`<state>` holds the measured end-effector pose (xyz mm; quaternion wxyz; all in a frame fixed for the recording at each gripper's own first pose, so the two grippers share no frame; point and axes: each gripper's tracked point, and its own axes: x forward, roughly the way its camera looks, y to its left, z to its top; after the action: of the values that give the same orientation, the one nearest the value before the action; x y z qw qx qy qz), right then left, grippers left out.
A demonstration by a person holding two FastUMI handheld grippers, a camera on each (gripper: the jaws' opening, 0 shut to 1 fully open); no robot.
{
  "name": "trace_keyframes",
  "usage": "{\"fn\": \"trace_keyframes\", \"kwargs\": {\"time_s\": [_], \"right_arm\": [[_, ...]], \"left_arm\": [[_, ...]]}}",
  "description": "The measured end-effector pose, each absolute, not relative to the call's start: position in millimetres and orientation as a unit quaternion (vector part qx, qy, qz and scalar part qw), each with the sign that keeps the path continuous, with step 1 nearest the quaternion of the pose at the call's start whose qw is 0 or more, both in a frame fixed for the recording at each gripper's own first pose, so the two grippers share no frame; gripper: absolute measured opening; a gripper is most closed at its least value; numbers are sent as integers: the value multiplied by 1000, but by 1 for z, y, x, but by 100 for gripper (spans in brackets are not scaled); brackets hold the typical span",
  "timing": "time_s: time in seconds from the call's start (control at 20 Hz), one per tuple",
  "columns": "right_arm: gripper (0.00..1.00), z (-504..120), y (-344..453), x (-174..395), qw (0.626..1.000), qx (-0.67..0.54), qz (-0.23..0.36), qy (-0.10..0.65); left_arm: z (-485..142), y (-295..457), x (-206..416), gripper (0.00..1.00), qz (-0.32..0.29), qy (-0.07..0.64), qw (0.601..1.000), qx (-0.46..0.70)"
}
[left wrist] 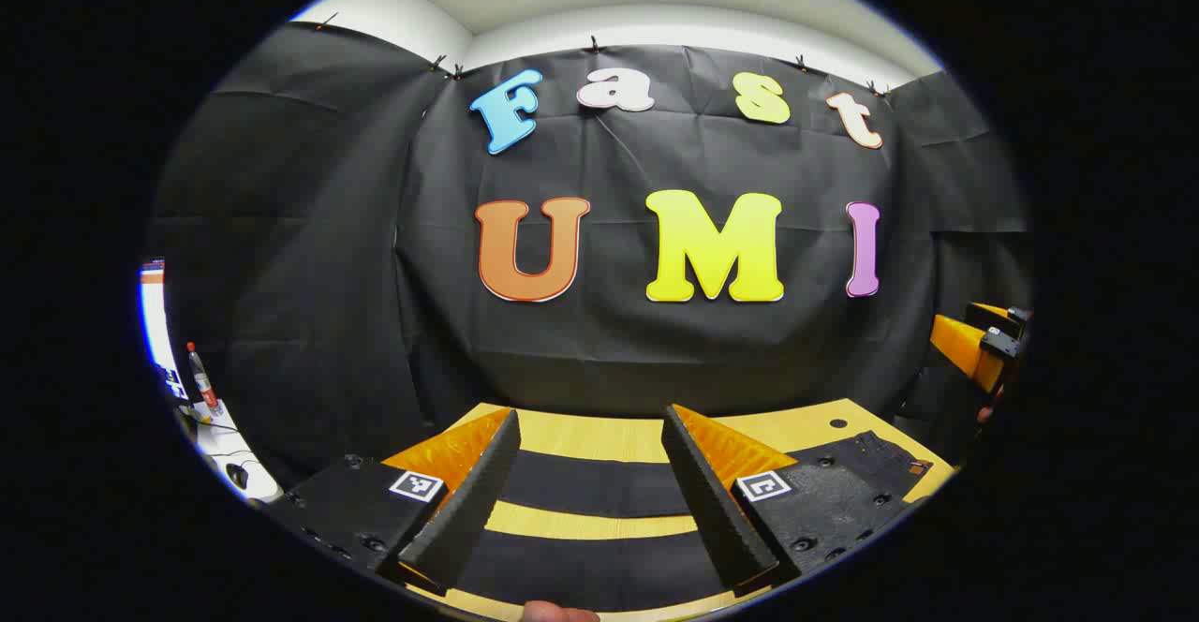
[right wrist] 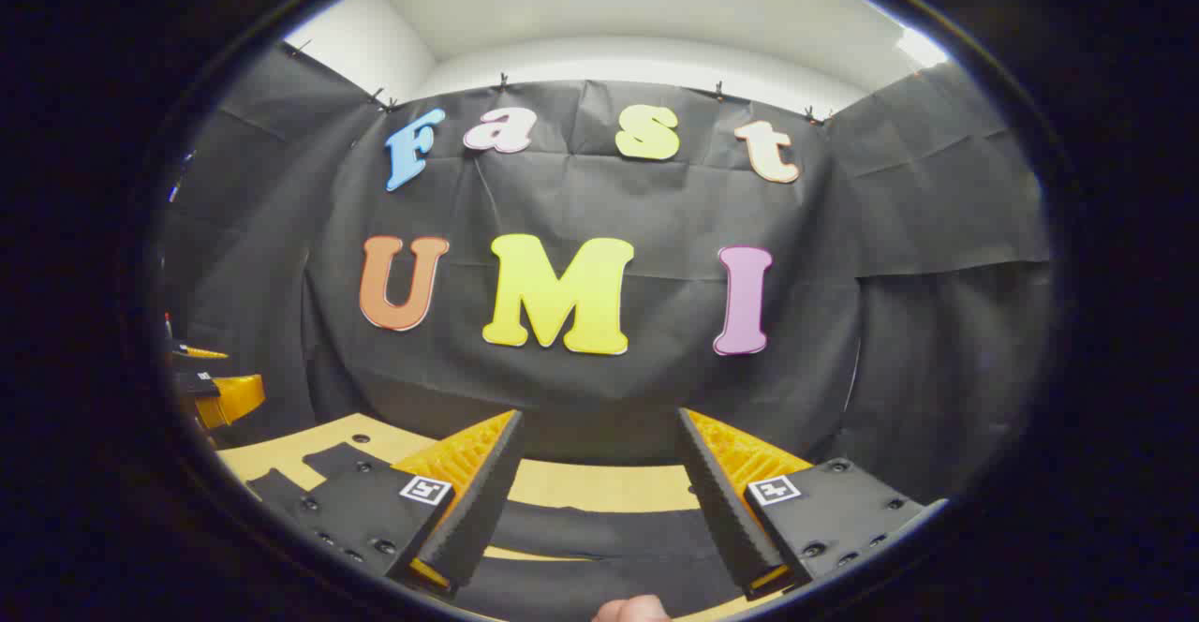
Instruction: Grasp the waist and the cuffs of the jeans and fold them to make the two legs overlap; first hold the waist and fold one-third of the jeans toward the cuffs, then hold the cuffs and fold the remaining one-third in the same direction to finish folding.
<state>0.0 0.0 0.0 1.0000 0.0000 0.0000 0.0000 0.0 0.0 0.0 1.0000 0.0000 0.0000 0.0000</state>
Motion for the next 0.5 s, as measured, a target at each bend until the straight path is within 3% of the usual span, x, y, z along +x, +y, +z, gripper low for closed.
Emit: {"fn": "trace_keyframes", "kwargs": {"time_s": [0.5], "right_arm": [[99, -5, -19, 17, 1000, 6, -16, 11]], "left_arm": [[0, -5, 6, 98, 2, 15, 1000, 2]]}}
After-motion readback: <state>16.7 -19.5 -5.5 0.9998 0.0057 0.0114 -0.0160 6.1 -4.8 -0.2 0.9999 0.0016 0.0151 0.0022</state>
